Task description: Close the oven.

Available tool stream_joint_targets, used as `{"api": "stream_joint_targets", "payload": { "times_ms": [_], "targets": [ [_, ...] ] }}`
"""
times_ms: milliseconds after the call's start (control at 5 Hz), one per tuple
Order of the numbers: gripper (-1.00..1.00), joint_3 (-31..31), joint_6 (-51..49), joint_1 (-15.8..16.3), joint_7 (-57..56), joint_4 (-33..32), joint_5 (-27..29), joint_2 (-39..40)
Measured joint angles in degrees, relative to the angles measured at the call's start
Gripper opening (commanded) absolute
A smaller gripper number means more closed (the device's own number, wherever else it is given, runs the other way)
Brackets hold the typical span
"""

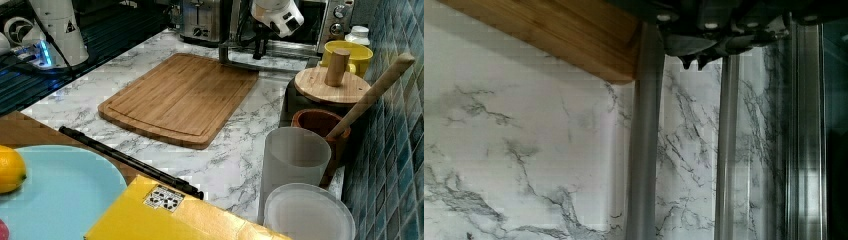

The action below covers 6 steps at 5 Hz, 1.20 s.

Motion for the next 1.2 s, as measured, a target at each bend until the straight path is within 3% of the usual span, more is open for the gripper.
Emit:
{"api": "stream_joint_targets", "payload": {
  "times_ms": [800,1200],
  "targets": [
    [-1.0,0.3,1.5,0.0,1.2,-0.2,0.1,-0.1],
    [-1.0,-0.2,-0.2,-1.8,1.2,-0.8,7.3,0.7]
  ]
}}
